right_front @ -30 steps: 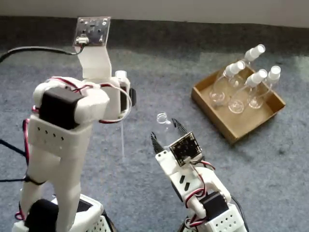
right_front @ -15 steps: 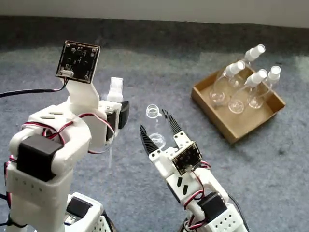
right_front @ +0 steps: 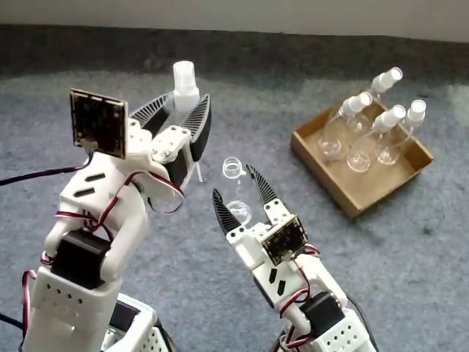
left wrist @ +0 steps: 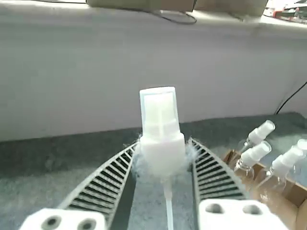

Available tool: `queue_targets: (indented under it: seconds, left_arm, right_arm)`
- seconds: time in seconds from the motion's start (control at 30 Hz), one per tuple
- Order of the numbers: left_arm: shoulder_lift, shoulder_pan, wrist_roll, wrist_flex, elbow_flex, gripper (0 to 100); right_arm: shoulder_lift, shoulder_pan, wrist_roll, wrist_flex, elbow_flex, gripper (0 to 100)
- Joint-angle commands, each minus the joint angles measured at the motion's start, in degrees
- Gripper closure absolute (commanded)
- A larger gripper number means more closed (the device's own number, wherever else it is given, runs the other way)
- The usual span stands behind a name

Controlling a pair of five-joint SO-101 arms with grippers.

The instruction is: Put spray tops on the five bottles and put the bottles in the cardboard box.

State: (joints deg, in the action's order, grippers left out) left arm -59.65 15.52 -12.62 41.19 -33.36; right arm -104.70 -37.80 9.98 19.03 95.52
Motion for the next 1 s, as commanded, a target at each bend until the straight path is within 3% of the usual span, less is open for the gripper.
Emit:
queue_targets:
  seconds: [0.0,0.13,0.37,0.57,0.63,0.7,0.97]
  left_arm:
    - [-2.6,0.0,-1.9,-8.8,-0.4,91]
    - [-2.5,1.3,-9.1,-11.0,-0.3,91]
    - [-2.5,10.0,-8.9,-11.3,-0.3,91]
    - [-2.5,8.6,-8.7,-20.7,-6.6,91]
    - [-2.5,8.6,-5.2,-22.8,-8.5,91]
    - [-2.7,9.0,-2.5,-22.9,-10.3,91]
    - [-3.0,9.9,-3.3,-22.8,-13.5,91]
  right_arm:
    - [-0.7,-0.4,-0.3,-0.7,7.3,84.3]
    - [-0.7,-0.4,-0.1,2.4,7.5,84.3]
    - [-0.7,-0.4,-0.1,4.8,7.5,84.3]
    - [-0.7,-0.4,0.0,4.9,7.6,84.3]
    - [-0.7,-0.4,0.0,4.9,7.6,84.3]
    - [-0.7,-0.4,0.0,4.9,7.6,84.3]
    - [-0.7,-0.4,0.0,4.9,7.6,84.3]
